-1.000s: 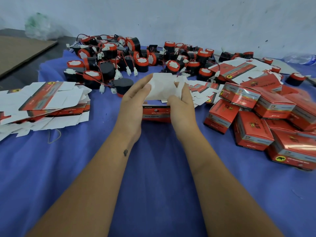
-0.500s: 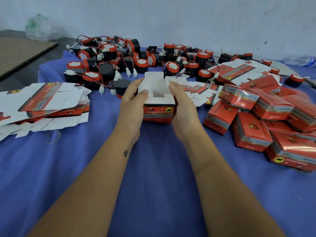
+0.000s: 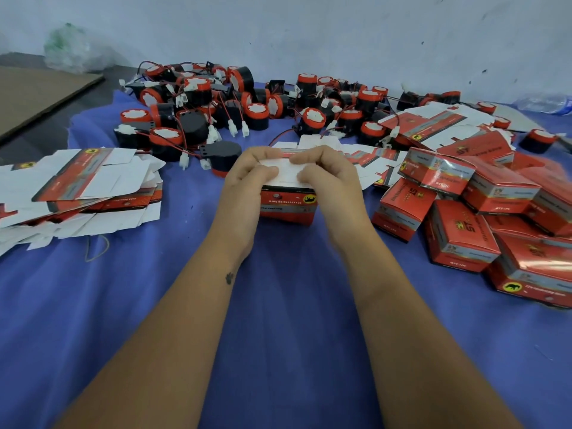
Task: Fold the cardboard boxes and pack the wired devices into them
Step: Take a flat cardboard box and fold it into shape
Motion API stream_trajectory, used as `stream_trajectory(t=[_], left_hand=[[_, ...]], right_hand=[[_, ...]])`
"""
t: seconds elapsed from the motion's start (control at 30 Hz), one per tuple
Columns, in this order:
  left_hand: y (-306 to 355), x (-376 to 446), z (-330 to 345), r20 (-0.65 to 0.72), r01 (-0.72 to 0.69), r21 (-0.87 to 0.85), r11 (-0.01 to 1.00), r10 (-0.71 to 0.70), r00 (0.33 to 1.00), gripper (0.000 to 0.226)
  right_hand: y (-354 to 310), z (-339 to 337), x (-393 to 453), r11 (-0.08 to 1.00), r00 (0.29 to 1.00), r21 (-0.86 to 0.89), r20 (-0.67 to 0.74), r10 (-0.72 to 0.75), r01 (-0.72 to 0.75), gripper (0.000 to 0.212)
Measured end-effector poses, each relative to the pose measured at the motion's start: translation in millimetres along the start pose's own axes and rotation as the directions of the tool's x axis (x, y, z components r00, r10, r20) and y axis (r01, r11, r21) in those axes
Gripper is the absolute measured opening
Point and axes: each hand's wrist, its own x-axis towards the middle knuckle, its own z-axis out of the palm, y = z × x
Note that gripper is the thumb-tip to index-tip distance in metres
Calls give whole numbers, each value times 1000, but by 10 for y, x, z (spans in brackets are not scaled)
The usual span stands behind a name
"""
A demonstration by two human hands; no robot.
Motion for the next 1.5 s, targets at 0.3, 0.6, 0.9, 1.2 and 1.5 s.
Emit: stream_trajectory(t=[0.3,0.6,0.9,1.2,1.5], left_hand=[[9,39,-2,-66,110,0,994,-109,992,39],[24,49,-35,-107,80,-20,997,-82,991,31],[5,34,-40,-85,40,62,997,-35,996,38],[-3,-9,29,35,49,87,995,-53,998,34],[-54,-41,139,-84,17,286,958,7,996,31]], right_hand=[[-75,22,-14,987,999,-151,0,51,-51,40],[-60,39,-7,995,996,-35,-3,94,-94,27],[-23,7,-4,983,999,-184,-42,-17,9,36],[-18,-4,13,974,985,167,-46,165,-155,25],[-53,-23,-30,957,965,179,-172,-196,226,28]])
